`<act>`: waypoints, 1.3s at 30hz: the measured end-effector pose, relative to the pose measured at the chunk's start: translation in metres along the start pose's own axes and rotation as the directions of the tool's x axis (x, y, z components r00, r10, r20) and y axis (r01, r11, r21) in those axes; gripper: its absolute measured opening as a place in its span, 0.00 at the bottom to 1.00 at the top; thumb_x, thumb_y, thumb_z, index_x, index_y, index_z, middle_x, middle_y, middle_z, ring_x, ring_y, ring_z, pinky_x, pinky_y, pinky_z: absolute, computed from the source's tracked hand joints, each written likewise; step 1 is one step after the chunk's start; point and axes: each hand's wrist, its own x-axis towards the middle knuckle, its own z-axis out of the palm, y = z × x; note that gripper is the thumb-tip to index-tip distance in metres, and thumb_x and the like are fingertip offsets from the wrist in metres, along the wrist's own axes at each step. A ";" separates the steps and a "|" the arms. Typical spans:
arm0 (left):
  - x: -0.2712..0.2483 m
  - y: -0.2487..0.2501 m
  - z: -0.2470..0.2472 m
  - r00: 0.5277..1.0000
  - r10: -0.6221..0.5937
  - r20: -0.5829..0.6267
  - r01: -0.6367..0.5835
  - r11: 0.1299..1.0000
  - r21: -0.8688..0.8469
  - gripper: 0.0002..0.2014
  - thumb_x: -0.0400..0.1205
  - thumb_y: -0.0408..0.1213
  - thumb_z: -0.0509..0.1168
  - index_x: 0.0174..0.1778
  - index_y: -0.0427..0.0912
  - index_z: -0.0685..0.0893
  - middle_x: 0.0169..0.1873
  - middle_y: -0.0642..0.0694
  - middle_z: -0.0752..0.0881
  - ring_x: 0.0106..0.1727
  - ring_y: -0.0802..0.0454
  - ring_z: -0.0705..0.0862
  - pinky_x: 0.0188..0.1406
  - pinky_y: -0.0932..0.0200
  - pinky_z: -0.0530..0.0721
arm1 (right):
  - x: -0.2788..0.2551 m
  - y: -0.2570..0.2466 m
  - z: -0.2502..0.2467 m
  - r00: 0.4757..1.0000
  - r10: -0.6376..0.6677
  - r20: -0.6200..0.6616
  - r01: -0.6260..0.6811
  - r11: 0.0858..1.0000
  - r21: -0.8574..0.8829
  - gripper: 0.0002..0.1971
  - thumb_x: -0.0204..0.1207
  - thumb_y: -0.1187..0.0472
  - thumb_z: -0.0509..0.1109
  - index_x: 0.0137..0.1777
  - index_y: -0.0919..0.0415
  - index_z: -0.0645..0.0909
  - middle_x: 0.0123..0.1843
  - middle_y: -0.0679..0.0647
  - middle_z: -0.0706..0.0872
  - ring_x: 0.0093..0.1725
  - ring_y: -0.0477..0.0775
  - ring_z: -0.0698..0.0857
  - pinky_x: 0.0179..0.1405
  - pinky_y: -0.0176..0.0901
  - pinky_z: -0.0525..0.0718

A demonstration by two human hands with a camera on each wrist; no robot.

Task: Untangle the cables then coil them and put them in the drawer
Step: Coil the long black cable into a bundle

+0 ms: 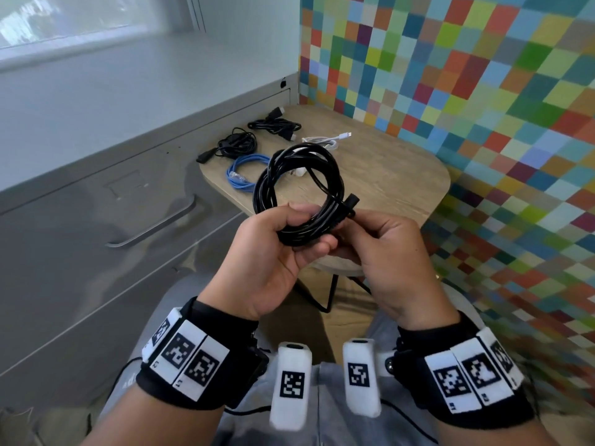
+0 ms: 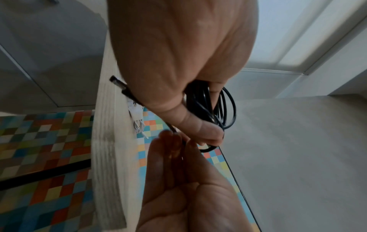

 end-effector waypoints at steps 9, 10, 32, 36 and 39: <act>0.004 -0.009 0.004 0.967 0.166 -0.191 -0.095 0.937 0.337 0.25 0.88 0.46 0.63 0.25 0.49 0.92 0.38 0.49 0.93 0.37 0.48 0.85 0.43 0.50 0.77 | -0.010 0.002 0.013 0.987 0.008 0.159 -0.046 0.971 0.235 0.14 0.86 0.72 0.65 0.65 0.65 0.88 0.63 0.58 0.93 0.68 0.56 0.89 0.66 0.47 0.87; 0.004 -0.010 0.006 0.965 0.170 -0.200 -0.092 0.932 0.350 0.25 0.88 0.47 0.64 0.24 0.51 0.91 0.39 0.51 0.93 0.40 0.48 0.85 0.46 0.48 0.75 | -0.010 0.003 0.017 0.994 0.008 0.105 -0.031 0.974 0.223 0.12 0.85 0.72 0.68 0.63 0.65 0.89 0.60 0.57 0.94 0.66 0.55 0.91 0.62 0.43 0.88; 0.007 -0.012 -0.011 0.758 0.652 -0.022 -0.426 0.521 0.739 0.21 0.64 0.57 0.84 0.46 0.54 0.86 0.44 0.43 0.86 0.38 0.43 0.88 0.39 0.46 0.89 | 0.000 0.008 0.016 0.979 0.178 -0.095 -0.116 0.881 0.459 0.15 0.81 0.80 0.67 0.60 0.65 0.88 0.60 0.64 0.93 0.63 0.61 0.92 0.66 0.54 0.90; 0.013 -0.014 -0.011 0.758 0.650 -0.056 -0.440 0.573 0.692 0.14 0.71 0.42 0.84 0.48 0.47 0.87 0.48 0.45 0.90 0.46 0.48 0.93 0.50 0.43 0.92 | 0.000 0.009 0.015 0.971 0.223 -0.080 -0.158 0.860 0.485 0.14 0.82 0.80 0.66 0.57 0.65 0.88 0.56 0.62 0.94 0.60 0.60 0.93 0.67 0.53 0.89; 0.018 -0.016 -0.014 0.828 0.550 -0.110 -0.406 0.724 0.558 0.09 0.75 0.34 0.82 0.45 0.41 0.87 0.43 0.37 0.92 0.46 0.36 0.93 0.50 0.28 0.90 | 0.001 0.009 0.013 0.961 0.275 -0.012 -0.230 0.827 0.513 0.13 0.85 0.77 0.64 0.60 0.64 0.85 0.57 0.62 0.94 0.60 0.61 0.93 0.63 0.50 0.90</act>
